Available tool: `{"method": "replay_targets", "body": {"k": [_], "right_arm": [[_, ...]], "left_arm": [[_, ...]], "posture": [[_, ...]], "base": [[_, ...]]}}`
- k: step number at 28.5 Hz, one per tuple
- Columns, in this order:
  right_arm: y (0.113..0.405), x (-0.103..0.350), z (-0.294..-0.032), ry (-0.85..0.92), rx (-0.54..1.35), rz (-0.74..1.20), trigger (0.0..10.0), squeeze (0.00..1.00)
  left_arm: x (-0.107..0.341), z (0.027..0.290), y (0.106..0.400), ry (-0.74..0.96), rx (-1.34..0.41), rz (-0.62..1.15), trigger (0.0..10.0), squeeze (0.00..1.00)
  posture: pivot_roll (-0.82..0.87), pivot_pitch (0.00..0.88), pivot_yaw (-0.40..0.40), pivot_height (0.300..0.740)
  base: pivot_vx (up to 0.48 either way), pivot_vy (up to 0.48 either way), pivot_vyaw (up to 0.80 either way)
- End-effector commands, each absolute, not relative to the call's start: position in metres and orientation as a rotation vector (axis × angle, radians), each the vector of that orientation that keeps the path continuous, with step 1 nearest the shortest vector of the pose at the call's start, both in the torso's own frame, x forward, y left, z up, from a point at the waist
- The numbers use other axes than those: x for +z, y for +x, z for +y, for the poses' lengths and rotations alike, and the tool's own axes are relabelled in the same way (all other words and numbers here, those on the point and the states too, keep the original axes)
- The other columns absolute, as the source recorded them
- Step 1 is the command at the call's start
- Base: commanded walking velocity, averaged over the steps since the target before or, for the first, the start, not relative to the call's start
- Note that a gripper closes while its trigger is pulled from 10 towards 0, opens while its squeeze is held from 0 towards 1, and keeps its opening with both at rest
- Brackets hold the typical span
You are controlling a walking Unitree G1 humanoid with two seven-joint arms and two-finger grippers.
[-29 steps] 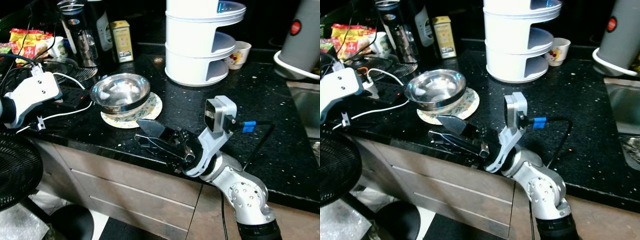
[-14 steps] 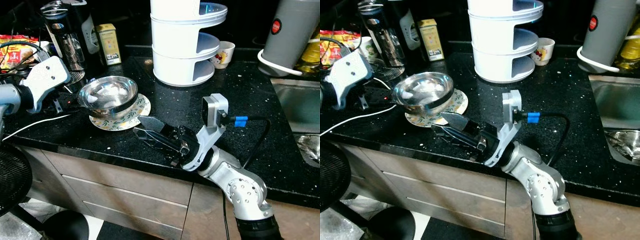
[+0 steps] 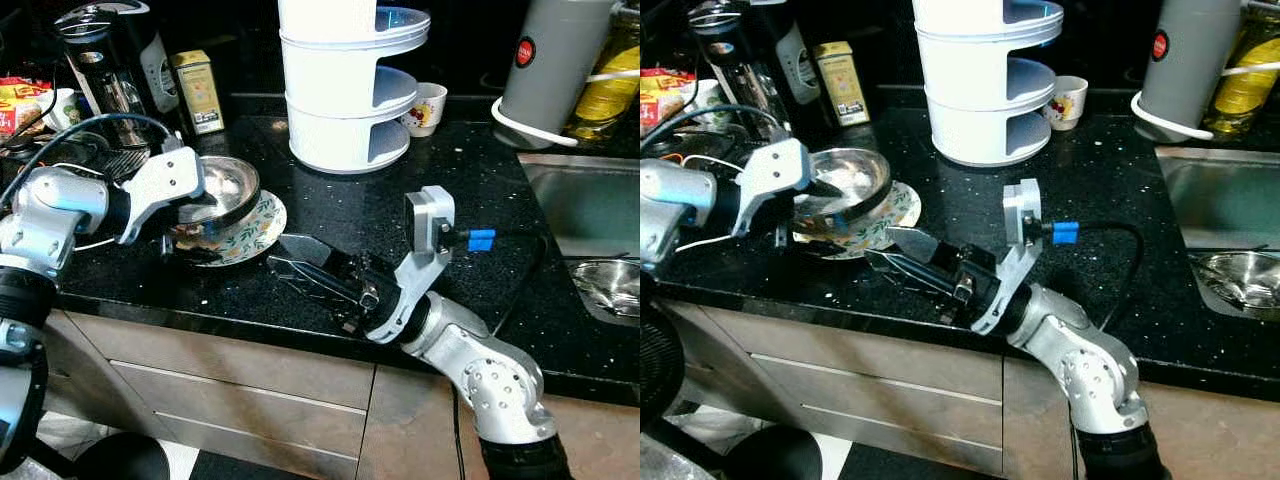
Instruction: Kitchen organization
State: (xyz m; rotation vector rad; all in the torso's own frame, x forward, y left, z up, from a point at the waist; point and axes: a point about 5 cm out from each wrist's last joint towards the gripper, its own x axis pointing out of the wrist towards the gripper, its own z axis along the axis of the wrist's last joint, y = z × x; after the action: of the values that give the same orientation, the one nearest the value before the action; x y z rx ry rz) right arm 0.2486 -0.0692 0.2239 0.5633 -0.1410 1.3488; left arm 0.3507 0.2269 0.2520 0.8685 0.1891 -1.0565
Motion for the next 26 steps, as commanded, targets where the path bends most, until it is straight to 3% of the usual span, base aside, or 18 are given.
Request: {"method": "replay_targets", "body": {"k": [1, 2, 10, 26], "right_arm": [[0.247, 0.225, -0.070, 0.567, 1.350, -0.140, 10.0, 0.00], [0.247, 0.224, -0.070, 0.567, 1.348, -0.136, 10.0, 0.00], [0.249, 0.223, -0.072, 0.561, 1.330, -0.124, 10.0, 0.00], [0.257, 0.220, -0.068, 0.555, 1.293, -0.120, 10.0, 0.00]], "left_arm": [[0.254, 0.234, 0.351, 0.903, -1.043, 0.236, 10.0, 0.00], [0.254, 0.236, 0.351, 0.912, -1.037, 0.251, 0.0, 0.00], [0.252, 0.242, 0.349, 0.964, -1.063, 0.353, 0.0, 0.00], [0.275, 0.247, 0.353, 1.054, -0.970, 0.275, 0.0, 0.00]], "posture": [[0.01, 0.004, 0.033, 0.740], [0.01, 0.005, 0.033, 0.740], [0.02, 0.006, 0.036, 0.740], [0.03, 0.000, 0.050, 0.740]], "base": [[0.000, 0.000, 0.00], [0.000, 0.000, 0.00], [0.000, 0.000, 0.00], [0.000, 0.000, 0.00]]}}
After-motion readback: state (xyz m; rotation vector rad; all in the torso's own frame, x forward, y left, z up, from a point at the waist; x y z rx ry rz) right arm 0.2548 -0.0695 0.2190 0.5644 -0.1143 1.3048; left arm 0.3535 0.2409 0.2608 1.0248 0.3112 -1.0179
